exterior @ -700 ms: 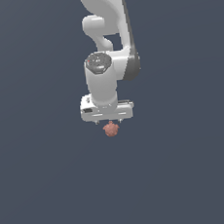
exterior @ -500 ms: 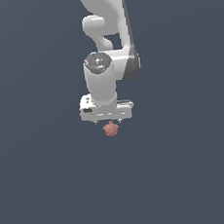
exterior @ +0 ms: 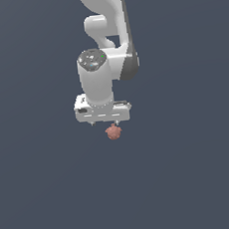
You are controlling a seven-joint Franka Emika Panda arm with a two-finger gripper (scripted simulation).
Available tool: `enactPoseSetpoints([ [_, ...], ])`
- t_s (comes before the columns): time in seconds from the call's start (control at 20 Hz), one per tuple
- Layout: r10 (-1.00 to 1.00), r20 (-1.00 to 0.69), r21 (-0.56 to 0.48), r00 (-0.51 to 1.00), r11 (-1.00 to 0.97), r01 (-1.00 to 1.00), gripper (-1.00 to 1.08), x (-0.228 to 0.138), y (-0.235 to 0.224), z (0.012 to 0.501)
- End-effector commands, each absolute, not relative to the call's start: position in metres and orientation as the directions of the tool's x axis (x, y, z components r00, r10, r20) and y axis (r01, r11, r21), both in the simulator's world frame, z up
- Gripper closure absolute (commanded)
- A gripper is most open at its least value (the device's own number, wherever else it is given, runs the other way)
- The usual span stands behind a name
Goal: Pick up the object and move it to a goal position.
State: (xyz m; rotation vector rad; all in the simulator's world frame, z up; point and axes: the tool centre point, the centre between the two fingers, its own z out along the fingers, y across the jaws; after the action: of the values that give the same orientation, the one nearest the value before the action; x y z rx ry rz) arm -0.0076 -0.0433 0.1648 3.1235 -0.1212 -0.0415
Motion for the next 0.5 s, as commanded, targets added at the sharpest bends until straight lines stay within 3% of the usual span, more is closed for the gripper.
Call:
enactPoseSetpoints([
  [0.0,-0.081,-0.027,0.016,0.996,-0.997,-0.081,-0.92,-0.008,-0.042,0.164],
  [0.45,-0.174,-0.023,0.013,0.985,-0.985,-0.173,-0.92,-0.011,-0.037,0.154],
])
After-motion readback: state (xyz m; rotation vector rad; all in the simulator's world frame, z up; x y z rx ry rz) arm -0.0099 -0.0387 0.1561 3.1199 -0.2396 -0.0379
